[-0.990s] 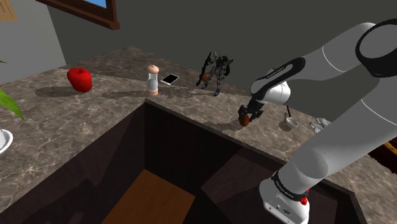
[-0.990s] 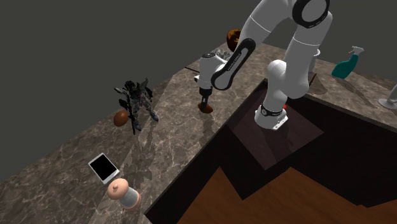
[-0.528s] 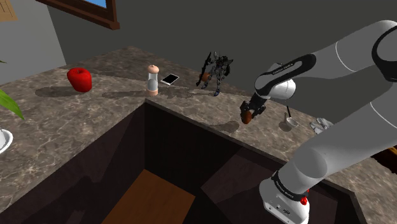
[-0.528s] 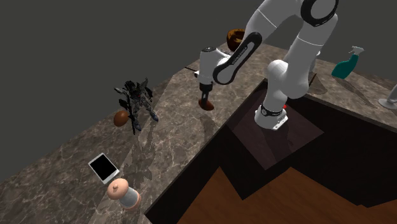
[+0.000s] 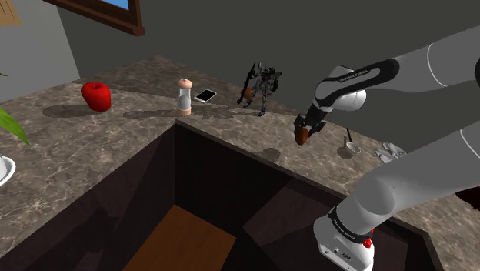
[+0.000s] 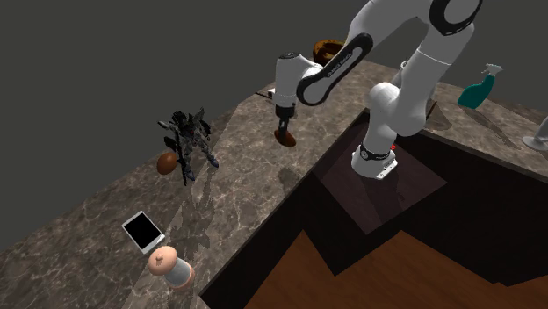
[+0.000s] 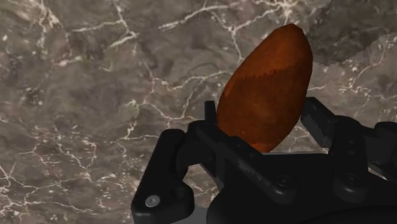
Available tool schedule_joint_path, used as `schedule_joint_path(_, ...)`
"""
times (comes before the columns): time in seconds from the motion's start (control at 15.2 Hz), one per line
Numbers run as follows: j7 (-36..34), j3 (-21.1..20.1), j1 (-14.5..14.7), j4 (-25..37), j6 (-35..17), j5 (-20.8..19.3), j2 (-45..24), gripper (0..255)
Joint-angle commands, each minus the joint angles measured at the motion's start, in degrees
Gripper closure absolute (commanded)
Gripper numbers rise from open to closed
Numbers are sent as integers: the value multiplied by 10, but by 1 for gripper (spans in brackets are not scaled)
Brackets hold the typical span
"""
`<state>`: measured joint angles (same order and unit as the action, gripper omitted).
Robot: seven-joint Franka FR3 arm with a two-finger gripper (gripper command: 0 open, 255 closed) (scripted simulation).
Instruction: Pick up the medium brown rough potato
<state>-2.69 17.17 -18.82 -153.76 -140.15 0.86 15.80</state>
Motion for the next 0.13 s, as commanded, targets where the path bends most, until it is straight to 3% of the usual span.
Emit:
schedule_joint_path(0.0, -2, -1, -1, 4, 11, -3, 6, 255)
schedule_joint_path(0.07, -2, -1, -1, 4, 11, -3, 6, 255)
